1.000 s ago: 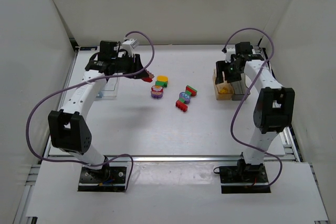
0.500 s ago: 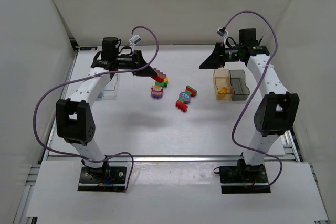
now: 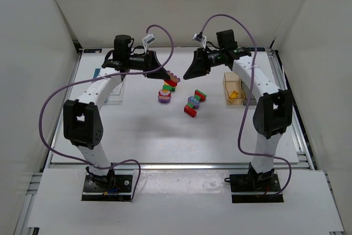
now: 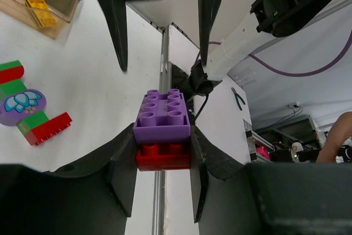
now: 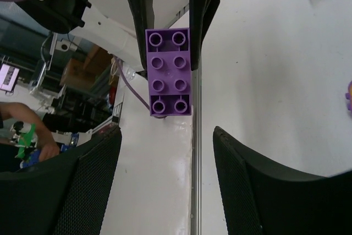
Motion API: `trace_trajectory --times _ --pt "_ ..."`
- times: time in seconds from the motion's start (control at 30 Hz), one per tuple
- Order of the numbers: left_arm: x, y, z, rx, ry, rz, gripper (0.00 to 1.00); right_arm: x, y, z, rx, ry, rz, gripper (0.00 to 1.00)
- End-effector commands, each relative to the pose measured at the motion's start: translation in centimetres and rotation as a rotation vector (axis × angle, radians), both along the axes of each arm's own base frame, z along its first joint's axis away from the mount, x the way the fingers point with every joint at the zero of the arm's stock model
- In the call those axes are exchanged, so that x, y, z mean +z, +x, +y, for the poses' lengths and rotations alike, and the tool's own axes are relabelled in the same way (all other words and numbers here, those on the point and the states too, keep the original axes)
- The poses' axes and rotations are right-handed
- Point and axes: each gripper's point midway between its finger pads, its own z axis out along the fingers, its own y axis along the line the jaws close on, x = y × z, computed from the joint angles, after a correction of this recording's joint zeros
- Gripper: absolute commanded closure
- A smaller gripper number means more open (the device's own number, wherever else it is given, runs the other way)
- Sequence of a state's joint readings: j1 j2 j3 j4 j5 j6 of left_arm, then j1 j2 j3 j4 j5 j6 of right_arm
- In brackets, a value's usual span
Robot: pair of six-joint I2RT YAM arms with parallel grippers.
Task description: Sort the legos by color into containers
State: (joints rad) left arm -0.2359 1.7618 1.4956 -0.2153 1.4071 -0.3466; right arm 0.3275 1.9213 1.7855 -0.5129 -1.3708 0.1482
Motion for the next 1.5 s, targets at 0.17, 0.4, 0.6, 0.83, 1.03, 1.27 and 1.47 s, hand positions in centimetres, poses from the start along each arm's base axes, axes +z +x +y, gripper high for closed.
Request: trace_trajectory --times 0.17,0.4,0.6,0.83,1.03,1.27,1.47 --pt "2.0 -0.2 -0.7 -0.055 -0.034 -0.070 0.89 1.1 -0.2 1.6 0.061 0.036 -0.037 0.29" --pt "1.7 -0.7 -1.4 -0.078 -0.035 -0.065 0.89 1.5 -0.1 2.4 0.080 0.045 -0.048 0.29" --pt "1.8 -0.5 -1.7 -0.082 -0.036 -0.068 0.89 1.3 -0.4 3.4 0.105 0.049 -0.048 0.30" --pt "1.7 -0.4 -1.7 -0.085 -0.038 -0.071 0.89 0.7 -1.2 3.9 0.128 0.044 -0.051 0.31" --pt "1.7 -0.3 -1.7 -0.085 -0.039 -0.074 0.89 0.7 -1.5 4.1 0.133 0.041 -0.050 0.52" --pt "1.6 -0.1 -1.8 -0.078 -0.035 -0.073 0.81 0.4 -1.4 4.2 0.131 0.039 -0.050 0.89" --pt "1.1 -0.5 -1.8 -0.073 -0.026 -0.044 0.45 0.8 -1.2 4.2 0.122 0.039 -0.066 1.00"
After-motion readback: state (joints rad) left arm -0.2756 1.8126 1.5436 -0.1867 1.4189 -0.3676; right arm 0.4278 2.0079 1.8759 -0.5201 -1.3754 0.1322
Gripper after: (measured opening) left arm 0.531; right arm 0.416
